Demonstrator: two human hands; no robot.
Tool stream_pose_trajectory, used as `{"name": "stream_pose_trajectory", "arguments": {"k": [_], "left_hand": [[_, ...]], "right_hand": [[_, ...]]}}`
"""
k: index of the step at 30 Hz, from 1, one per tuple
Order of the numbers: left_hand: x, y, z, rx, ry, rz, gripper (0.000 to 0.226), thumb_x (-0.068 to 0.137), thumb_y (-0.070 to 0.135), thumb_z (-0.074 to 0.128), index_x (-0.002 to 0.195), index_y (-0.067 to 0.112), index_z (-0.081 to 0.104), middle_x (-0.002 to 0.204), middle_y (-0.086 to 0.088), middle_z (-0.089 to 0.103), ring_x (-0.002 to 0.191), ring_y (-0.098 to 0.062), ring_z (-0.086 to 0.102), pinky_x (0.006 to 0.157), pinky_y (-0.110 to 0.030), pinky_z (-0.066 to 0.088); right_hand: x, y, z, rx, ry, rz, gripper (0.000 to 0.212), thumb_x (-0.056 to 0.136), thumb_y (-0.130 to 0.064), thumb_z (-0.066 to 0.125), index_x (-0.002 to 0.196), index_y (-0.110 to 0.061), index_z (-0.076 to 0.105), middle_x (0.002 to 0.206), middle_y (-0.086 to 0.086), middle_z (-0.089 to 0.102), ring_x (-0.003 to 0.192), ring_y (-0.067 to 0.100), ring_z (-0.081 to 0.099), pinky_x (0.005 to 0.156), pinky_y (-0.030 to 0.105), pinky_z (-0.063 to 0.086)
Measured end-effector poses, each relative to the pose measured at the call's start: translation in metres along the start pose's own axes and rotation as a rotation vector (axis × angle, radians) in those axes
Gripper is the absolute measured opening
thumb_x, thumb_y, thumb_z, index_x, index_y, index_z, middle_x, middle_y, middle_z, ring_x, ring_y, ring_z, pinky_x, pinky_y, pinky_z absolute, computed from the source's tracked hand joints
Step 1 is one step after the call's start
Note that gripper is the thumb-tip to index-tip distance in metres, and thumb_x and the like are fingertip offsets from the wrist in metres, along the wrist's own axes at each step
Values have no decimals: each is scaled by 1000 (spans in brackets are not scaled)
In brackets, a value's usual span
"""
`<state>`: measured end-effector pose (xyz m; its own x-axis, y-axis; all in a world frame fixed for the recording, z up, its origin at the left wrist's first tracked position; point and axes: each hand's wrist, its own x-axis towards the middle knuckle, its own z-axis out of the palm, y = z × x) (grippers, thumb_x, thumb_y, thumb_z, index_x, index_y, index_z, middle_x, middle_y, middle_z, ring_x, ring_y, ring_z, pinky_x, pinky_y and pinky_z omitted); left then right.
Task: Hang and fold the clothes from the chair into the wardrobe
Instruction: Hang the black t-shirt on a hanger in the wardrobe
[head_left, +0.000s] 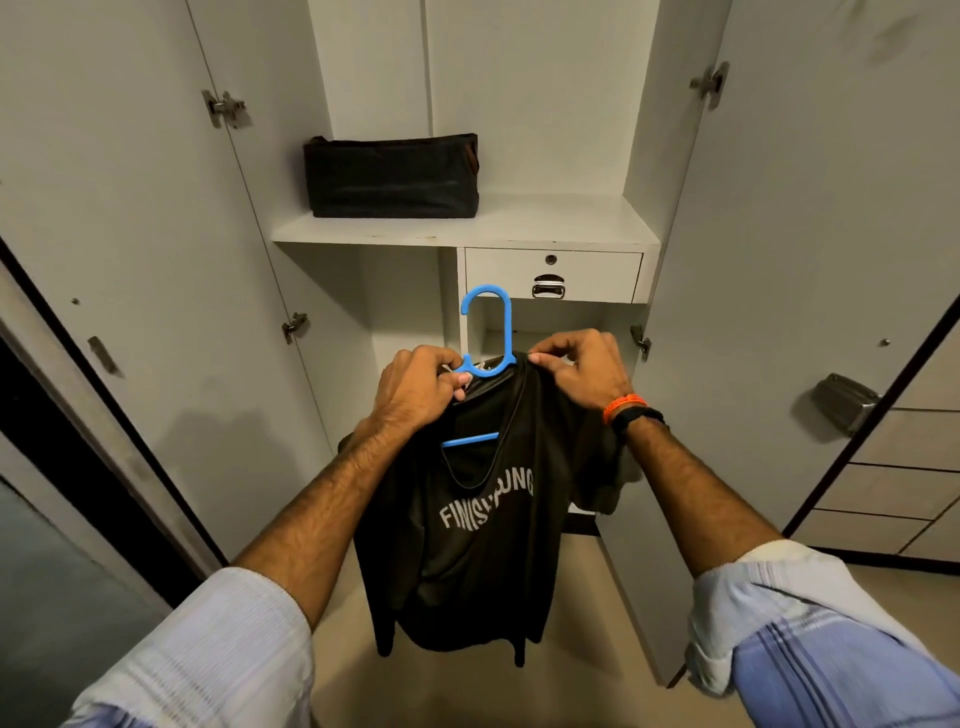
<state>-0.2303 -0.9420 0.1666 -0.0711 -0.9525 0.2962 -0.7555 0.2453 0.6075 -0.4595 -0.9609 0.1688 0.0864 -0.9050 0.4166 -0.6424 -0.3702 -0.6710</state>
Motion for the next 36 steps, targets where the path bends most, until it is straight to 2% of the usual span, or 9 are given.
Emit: {"name": "stream_pose_trajectory", "arguments": {"k": [5, 8, 12, 15, 20, 23, 28, 32, 36], "left_hand": [[5, -1, -2, 132, 13, -35, 10, 88, 41, 69, 82, 35, 65, 63, 15, 65, 80, -8, 61, 91, -42, 50], [7, -1, -2, 132, 58, -47, 12, 89, 41, 68, 90, 29, 72, 62, 16, 64, 84, -9, 61, 95, -44, 49], [5, -6, -2, 110, 106, -59, 19, 88, 38, 70, 98, 24, 75, 62, 17, 58, 84, -9, 56, 95, -45, 49], [2, -8, -4, 97, 117, -58, 19, 88, 38, 70, 99, 24, 76, 67, 15, 63, 84, -8, 58, 93, -42, 51], [2, -7, -5, 86, 117, -67, 15, 88, 39, 70, 94, 26, 75, 65, 15, 62, 79, -6, 57, 93, -41, 51], [3, -7, -4, 86, 116, -70, 13, 88, 39, 70, 90, 27, 75, 62, 15, 62, 74, -1, 55, 93, -41, 51], [3, -7, -2, 109, 103, -93, 16, 86, 39, 71, 94, 26, 75, 61, 17, 59, 85, -9, 59, 94, -45, 50], [1, -10, -1, 82, 108, -114, 16, 85, 39, 73, 94, 25, 76, 61, 17, 60, 84, -8, 61, 92, -43, 52], [1, -7, -2, 54, 111, -113, 16, 86, 38, 72, 94, 25, 77, 63, 15, 64, 80, -5, 60, 91, -41, 54]], "right_hand": [[3, 3, 4, -115, 257, 61, 12, 90, -22, 68, 97, -18, 77, 96, 0, 75, 91, 18, 67, 88, 39, 56], [3, 2, 9, -134, 213, 85, 14, 89, -18, 70, 101, -19, 75, 103, 0, 70, 99, 17, 61, 92, 34, 51], [0, -6, 9, 41, 156, 129, 9, 85, -26, 75, 86, -17, 74, 76, -3, 69, 69, 9, 61, 70, 20, 51], [-1, -4, 15, 152, 61, 219, 15, 80, -30, 80, 79, -17, 73, 68, 6, 72, 70, 24, 71, 69, 30, 61], [-4, -8, 23, 323, 33, 410, 26, 73, -19, 87, 86, -7, 67, 80, 12, 74, 76, 25, 74, 65, 33, 63], [-6, -16, 26, 451, 71, 512, 23, 72, -10, 86, 80, -9, 65, 84, 11, 72, 75, 23, 74, 61, 30, 62], [-3, -22, 31, 614, 101, 702, 4, 79, 1, 75, 82, 0, 72, 81, 16, 75, 68, 21, 73, 66, 30, 62], [2, -21, 30, 568, 39, 758, 11, 81, -7, 76, 88, 1, 73, 79, 12, 74, 72, 21, 72, 71, 34, 62], [-1, -18, 36, 459, 7, 712, 22, 72, -16, 87, 78, -8, 67, 84, 10, 74, 78, 23, 74, 70, 39, 63]]}}
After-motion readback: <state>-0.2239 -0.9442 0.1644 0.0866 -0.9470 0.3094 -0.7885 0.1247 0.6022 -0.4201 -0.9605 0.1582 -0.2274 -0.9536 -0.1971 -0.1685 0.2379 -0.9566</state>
